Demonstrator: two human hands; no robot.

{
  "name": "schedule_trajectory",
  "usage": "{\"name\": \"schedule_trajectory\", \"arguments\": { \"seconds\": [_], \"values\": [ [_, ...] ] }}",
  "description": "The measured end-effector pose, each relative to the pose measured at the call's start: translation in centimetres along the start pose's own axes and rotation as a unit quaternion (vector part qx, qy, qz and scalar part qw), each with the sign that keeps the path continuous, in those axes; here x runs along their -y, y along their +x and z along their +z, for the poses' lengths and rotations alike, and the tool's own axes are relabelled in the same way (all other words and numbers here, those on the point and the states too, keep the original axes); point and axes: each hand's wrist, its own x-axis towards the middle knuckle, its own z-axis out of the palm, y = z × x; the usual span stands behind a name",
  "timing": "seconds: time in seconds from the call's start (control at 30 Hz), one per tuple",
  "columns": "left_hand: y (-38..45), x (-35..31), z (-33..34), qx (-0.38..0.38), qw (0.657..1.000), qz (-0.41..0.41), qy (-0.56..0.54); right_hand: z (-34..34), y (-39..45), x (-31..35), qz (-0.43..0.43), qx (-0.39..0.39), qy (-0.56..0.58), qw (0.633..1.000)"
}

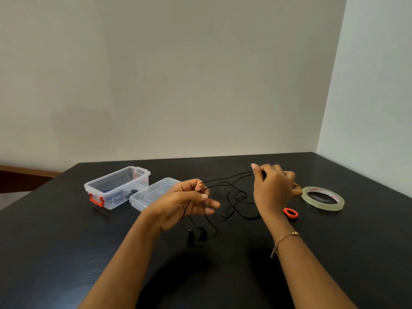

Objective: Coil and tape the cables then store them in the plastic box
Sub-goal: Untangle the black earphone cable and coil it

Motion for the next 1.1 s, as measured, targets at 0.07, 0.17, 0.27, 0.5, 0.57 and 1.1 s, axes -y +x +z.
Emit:
{"name": "schedule_trajectory", "arguments": {
  "seconds": [0.07, 0.17, 0.27, 0.5, 0.57, 1.1],
  "values": [
    [0.0, -0.1, -0.1, -0.019, 0.987, -0.026, 0.156, 0.0, 0.0, -0.1, -0.001, 0.004, -0.009, 1.0],
    [0.3, -0.2, -1.4, -0.085, 0.828, -0.028, 0.554, 0.0, 0.3, -0.7, 0.015, 0.01, -0.019, 1.0],
    [0.2, 0.1, -2.9, -0.132, 0.751, -0.009, 0.647, 0.3, 0.3, -1.8, 0.026, 0.038, -0.041, 0.998],
    [-1.4, 2.0, -3.4, -0.15, 0.756, 0.032, 0.637, 1.2, -0.3, -2.9, 0.005, 0.076, -0.12, 0.99],
    [-2.3, 2.2, -3.0, -0.167, 0.765, 0.06, 0.62, 0.9, -0.5, -3.4, 0.009, 0.089, -0.144, 0.986],
    [-8.4, 3.7, -6.7, -0.211, 0.575, -0.068, 0.788, 1.5, -2.1, -4.0, -0.135, 0.185, -0.19, 0.955]
  ]
}}
